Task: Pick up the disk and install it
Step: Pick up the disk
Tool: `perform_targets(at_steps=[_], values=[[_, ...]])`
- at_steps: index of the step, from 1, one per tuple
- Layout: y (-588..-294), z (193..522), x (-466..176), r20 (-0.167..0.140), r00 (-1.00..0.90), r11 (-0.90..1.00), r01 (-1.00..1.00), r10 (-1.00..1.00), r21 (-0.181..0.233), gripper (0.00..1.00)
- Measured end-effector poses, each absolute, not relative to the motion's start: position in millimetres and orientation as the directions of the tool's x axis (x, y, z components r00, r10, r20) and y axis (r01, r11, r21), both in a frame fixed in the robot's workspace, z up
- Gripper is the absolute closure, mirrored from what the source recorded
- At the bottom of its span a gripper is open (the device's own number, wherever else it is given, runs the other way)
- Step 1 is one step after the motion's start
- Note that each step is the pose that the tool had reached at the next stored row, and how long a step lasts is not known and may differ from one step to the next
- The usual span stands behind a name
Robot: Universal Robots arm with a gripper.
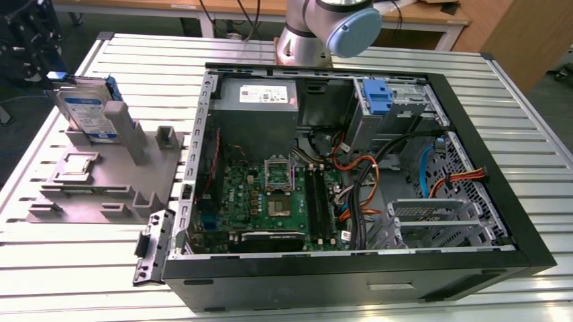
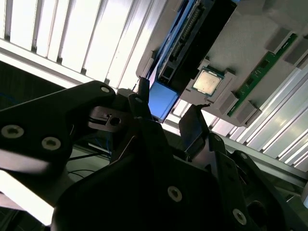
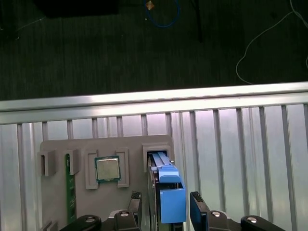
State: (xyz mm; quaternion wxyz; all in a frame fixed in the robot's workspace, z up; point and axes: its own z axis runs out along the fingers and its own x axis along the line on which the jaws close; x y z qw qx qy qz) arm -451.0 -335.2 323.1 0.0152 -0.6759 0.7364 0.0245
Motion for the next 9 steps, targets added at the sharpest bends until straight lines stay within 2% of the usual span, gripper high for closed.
perform_targets(at_steps=[9], values=[[-335.2,316.2,-451.1,-0.064,-0.086,0.085,-0.996,-0.994,0.017,0.48]])
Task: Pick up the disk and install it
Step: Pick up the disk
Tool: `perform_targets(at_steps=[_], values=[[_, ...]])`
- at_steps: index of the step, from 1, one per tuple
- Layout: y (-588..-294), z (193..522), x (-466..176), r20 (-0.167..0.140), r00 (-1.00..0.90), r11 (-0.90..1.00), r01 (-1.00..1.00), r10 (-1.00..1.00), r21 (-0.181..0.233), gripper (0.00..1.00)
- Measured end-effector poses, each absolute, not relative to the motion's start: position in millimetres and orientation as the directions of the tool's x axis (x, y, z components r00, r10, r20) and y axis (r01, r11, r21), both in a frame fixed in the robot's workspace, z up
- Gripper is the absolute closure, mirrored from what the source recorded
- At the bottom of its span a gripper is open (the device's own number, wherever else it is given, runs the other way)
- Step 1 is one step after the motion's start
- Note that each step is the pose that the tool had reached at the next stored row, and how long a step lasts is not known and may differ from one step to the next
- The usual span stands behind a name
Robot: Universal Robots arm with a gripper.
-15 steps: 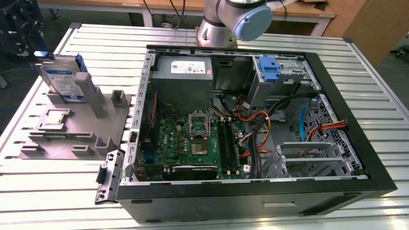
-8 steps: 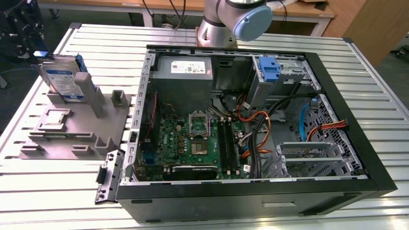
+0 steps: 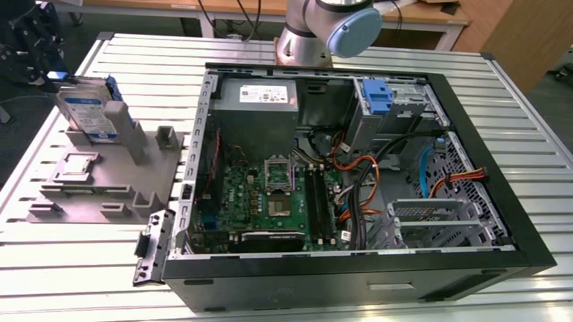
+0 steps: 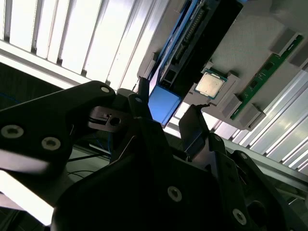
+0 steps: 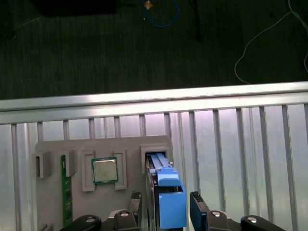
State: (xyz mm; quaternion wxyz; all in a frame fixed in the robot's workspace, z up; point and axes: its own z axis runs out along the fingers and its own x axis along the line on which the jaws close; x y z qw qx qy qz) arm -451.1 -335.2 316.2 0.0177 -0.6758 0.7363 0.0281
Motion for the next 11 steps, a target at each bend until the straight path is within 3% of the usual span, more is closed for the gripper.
perform_targets(at_steps=[11], values=[[-335.2,315.8,-451.0,-0.064,-0.086,0.085,-0.996,-0.994,0.017,0.48]])
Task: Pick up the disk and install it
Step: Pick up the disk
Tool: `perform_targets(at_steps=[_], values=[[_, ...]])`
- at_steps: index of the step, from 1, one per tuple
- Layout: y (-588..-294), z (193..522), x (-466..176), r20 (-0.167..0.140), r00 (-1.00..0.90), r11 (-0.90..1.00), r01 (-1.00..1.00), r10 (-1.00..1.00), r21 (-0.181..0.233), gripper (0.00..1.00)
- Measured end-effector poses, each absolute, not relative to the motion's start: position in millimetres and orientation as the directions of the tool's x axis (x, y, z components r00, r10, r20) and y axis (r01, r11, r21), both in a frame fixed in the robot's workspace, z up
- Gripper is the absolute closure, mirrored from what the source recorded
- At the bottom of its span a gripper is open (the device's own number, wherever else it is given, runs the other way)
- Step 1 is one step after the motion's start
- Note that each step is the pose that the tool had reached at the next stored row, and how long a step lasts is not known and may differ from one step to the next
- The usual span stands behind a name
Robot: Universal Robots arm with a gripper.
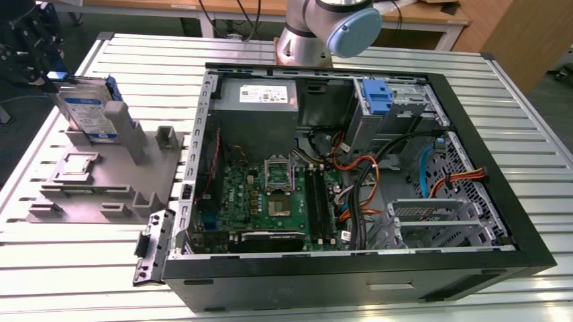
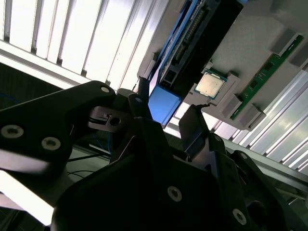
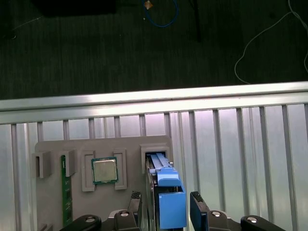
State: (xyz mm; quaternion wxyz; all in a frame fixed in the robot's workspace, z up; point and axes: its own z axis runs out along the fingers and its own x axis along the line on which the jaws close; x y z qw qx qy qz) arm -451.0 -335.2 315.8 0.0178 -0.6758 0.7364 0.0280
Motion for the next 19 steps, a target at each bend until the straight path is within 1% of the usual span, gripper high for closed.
perform_targets(at_steps=[2,6,9,13,19], values=[[-335.2,315.6,-451.0,-0.064,-0.086,0.085,-0.996,-0.994,0.019,0.48],[-335.2,315.4,-450.8,-0.061,-0.088,0.085,-0.995,-0.994,0.053,0.48],[-335.2,314.9,-450.9,-0.061,-0.088,0.085,-0.995,-0.994,0.053,0.48],[-335.2,313.2,-450.7,-0.062,-0.079,0.076,-0.996,-0.995,0.039,0.48],[-335.2,305.7,-450.8,-0.068,-0.077,0.074,-0.996,-0.995,0.04,0.48]])
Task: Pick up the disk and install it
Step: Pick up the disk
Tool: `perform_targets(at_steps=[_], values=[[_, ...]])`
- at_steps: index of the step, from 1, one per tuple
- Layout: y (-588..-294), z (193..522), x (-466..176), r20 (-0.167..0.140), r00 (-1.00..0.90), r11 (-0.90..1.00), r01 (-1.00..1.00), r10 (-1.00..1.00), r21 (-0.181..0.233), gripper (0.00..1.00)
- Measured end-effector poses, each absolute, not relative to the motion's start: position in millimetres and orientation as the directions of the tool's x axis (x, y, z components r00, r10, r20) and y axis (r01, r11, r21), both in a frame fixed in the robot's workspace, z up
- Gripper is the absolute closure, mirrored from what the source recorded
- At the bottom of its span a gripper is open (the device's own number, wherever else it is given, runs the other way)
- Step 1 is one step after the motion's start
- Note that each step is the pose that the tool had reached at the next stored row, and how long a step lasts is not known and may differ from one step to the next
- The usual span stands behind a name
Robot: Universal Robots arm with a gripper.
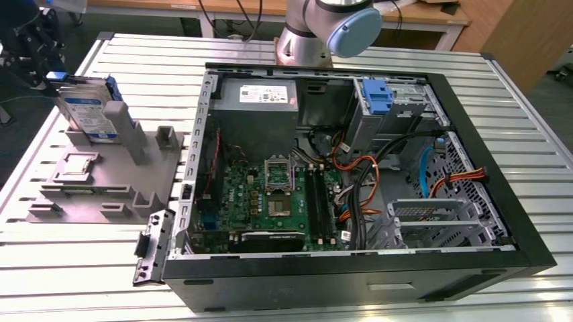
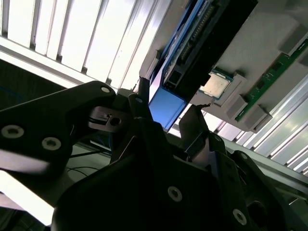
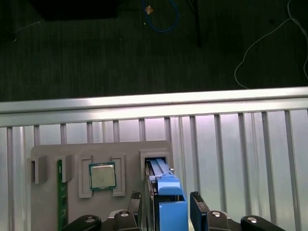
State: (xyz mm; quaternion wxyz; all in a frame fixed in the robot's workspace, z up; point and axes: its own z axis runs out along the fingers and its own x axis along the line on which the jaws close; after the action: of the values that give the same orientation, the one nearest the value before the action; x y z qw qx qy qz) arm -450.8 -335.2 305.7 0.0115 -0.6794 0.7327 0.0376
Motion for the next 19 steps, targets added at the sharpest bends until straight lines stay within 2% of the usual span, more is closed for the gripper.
perform_targets(at_steps=[19], values=[[-335.2,295.6,-450.8,-0.068,-0.068,0.066,-0.997,-0.995,0.039,0.48]])
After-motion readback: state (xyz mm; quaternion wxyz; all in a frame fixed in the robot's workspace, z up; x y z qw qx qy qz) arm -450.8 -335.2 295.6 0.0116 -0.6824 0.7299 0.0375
